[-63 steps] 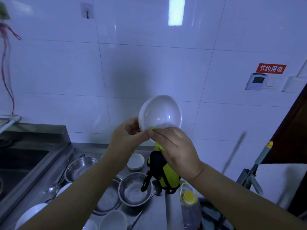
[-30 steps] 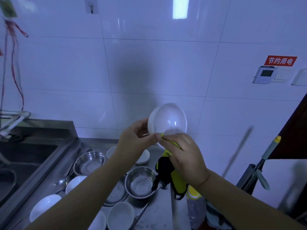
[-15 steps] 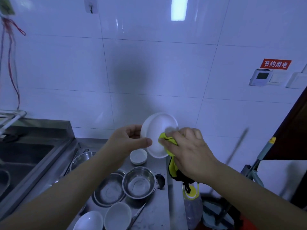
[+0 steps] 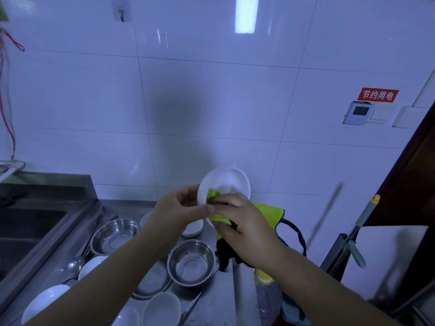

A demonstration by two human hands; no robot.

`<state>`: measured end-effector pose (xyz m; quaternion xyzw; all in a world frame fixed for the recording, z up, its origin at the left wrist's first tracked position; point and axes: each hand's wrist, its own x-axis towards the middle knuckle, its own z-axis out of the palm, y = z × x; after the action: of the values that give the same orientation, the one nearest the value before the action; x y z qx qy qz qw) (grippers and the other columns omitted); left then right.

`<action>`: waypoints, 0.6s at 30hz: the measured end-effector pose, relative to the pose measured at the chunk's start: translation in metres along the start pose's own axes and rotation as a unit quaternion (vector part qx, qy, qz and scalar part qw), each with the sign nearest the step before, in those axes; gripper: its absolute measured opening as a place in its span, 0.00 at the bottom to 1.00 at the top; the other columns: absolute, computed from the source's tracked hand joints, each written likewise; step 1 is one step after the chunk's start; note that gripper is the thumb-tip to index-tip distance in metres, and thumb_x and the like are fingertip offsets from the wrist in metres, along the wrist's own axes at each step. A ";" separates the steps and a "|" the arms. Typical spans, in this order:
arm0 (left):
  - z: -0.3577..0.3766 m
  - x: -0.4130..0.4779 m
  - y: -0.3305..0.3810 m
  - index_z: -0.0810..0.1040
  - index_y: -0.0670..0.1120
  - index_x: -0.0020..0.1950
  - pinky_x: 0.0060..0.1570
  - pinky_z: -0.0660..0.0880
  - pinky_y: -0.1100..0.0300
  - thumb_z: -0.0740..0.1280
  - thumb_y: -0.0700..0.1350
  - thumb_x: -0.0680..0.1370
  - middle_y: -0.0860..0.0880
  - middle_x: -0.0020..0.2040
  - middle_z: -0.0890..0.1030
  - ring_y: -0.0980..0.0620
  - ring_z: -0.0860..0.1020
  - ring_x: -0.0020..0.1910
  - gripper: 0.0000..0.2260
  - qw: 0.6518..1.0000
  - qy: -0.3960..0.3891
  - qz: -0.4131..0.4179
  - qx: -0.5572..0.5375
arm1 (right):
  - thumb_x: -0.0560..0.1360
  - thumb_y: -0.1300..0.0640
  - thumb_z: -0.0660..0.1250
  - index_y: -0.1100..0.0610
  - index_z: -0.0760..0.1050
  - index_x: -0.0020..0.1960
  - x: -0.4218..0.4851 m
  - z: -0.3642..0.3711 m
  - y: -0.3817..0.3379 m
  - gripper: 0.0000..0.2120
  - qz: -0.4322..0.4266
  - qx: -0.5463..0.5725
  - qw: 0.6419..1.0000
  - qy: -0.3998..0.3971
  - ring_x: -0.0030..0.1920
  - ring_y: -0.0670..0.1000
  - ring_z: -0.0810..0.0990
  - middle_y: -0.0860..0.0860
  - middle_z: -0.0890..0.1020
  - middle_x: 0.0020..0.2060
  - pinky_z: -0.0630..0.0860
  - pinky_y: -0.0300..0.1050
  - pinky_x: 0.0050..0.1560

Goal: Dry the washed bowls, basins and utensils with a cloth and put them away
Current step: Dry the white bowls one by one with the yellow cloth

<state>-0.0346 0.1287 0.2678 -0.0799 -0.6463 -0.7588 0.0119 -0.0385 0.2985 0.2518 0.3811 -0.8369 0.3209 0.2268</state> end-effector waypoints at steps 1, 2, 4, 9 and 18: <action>-0.003 0.000 0.003 0.81 0.43 0.51 0.40 0.78 0.63 0.77 0.40 0.55 0.45 0.42 0.85 0.51 0.83 0.41 0.24 1.000 -0.004 0.001 0.004 | 0.71 0.61 0.61 0.55 0.81 0.54 -0.002 -0.003 0.003 0.15 -0.017 -0.022 0.999 -0.025 0.50 0.51 0.75 0.49 0.80 0.51 0.73 0.41 0.50; -0.005 0.001 0.005 0.81 0.43 0.51 0.40 0.78 0.63 0.77 0.40 0.54 0.44 0.42 0.85 0.51 0.83 0.40 0.25 1.000 -0.010 0.002 0.013 | 0.69 0.63 0.62 0.55 0.81 0.54 -0.003 -0.006 0.007 0.16 -0.032 -0.058 0.997 -0.042 0.50 0.52 0.75 0.49 0.80 0.51 0.74 0.43 0.49; -0.004 -0.002 0.007 0.81 0.45 0.50 0.40 0.78 0.63 0.77 0.40 0.54 0.45 0.42 0.85 0.51 0.83 0.40 0.25 0.999 -0.021 0.002 0.027 | 0.66 0.67 0.65 0.56 0.82 0.53 -0.003 -0.012 0.014 0.18 -0.045 -0.144 0.988 -0.039 0.49 0.53 0.75 0.50 0.81 0.49 0.78 0.46 0.42; -0.002 -0.006 0.008 0.82 0.47 0.49 0.42 0.78 0.62 0.76 0.39 0.57 0.45 0.44 0.85 0.51 0.83 0.42 0.21 0.999 -0.039 0.003 0.034 | 0.67 0.71 0.66 0.61 0.80 0.56 0.009 -0.018 0.013 0.19 -0.067 -0.214 0.967 0.118 0.52 0.52 0.75 0.53 0.82 0.49 0.74 0.42 0.52; -0.004 -0.006 0.018 0.80 0.43 0.49 0.37 0.77 0.67 0.72 0.37 0.60 0.49 0.38 0.85 0.55 0.82 0.37 0.18 0.999 -0.004 0.032 0.032 | 0.77 0.55 0.62 0.56 0.78 0.59 0.007 -0.010 -0.010 0.13 0.024 0.075 0.997 0.022 0.53 0.46 0.77 0.48 0.82 0.50 0.73 0.38 0.54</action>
<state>-0.0265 0.1213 0.2840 -0.1031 -0.6672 -0.7369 0.0359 -0.0333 0.2974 0.2666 0.3699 -0.8139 0.3965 0.2086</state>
